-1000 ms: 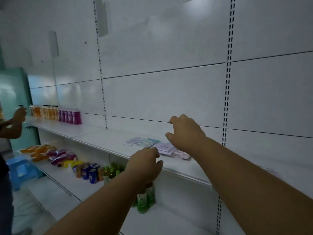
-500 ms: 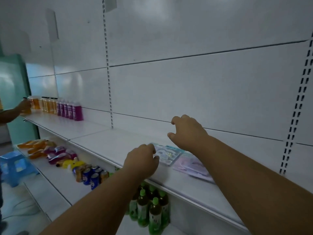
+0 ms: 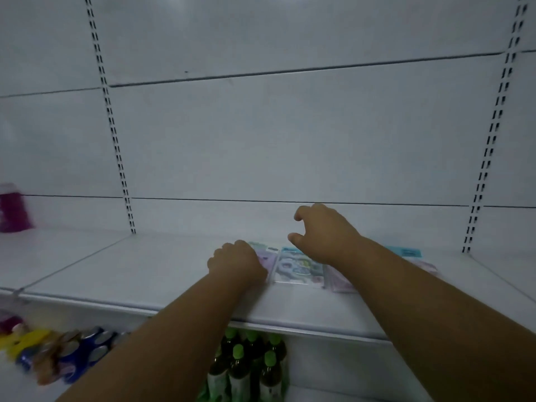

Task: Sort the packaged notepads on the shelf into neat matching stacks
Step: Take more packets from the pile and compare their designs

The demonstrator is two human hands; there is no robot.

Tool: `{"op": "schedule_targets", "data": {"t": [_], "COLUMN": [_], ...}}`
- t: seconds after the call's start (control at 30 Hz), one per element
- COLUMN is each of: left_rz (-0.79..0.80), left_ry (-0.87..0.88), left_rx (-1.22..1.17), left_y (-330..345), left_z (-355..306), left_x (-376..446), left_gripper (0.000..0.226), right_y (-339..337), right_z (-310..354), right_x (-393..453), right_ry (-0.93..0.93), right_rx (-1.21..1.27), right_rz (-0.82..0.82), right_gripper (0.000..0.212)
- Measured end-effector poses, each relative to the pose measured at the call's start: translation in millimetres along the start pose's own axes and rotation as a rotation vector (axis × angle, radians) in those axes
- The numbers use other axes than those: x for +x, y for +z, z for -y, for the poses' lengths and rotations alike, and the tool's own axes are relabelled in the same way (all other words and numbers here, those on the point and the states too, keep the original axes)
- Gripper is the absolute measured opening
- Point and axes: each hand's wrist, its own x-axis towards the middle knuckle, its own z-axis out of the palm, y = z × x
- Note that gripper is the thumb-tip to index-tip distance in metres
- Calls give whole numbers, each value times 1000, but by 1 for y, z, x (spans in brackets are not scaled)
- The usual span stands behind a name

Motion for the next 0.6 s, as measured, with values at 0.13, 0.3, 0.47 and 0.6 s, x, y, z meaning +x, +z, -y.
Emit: {"op": "schedule_targets", "data": {"t": [0.13, 0.3, 0.47, 0.6], "left_rz": [-56, -144, -61, -52], "left_ry": [1, 94, 205, 235], "left_rx": [-374, -1043, -1332, -1370], "left_y": [-18, -40, -58, -62], "left_z": [17, 46, 63, 77], "left_x": [11, -6, -25, -28], "left_gripper": [42, 9, 15, 12], "right_y": [15, 49, 71, 70], "right_z": [12, 29, 41, 42], "right_x": [3, 5, 16, 25], "right_ry": [130, 276, 353, 406], "right_rx": [-49, -145, -279, -182], "right_rz": [95, 232, 351, 383], "right_gripper": [42, 48, 55, 77]}}
